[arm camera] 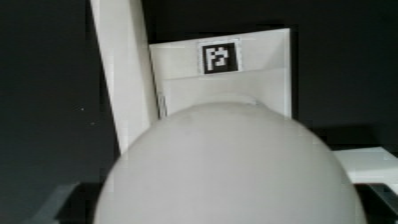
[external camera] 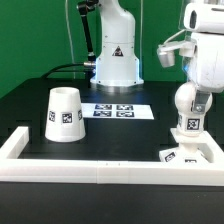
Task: Assemble lamp
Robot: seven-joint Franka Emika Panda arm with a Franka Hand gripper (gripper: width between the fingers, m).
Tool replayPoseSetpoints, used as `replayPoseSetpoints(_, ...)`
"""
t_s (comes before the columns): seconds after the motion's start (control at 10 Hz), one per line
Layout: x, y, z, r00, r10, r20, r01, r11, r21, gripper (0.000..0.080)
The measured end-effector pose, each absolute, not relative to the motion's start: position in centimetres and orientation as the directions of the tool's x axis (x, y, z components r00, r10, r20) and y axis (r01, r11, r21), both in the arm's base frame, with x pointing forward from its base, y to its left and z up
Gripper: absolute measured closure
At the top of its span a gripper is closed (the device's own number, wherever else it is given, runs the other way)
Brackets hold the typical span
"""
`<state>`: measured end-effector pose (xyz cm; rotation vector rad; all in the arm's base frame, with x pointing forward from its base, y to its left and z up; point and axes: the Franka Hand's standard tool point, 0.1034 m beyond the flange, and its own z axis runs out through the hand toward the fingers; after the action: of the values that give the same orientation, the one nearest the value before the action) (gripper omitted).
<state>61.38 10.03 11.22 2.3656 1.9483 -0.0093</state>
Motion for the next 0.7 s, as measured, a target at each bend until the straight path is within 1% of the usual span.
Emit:
replayPoseSetpoints(0.1, 61.31, 9.93, 11.21, 0.323, 0.945, -0.045, 0.945, -0.32, 0.063, 0.0222)
replayPoseSetpoints(0.2, 61.25, 9.95, 11.18, 0.42, 0.907, -0.036, 0.906, -0.417, 0.07, 0.0222)
replayPoseSetpoints(0.4, 61.23, 9.98, 11.17, 0.661, 0.75, -0.014, 0.749, -0.658, 0.077, 0.022)
replayPoseSetpoints(0.6, 61.14, 10.25, 11.14, 0.822, 0.57, 0.004, 0.568, -0.82, 0.068, 0.022)
replayPoseSetpoints(0.7, 61.14, 10.35, 11.16, 0.864, 0.504, 0.01, 0.502, -0.862, 0.067, 0.022)
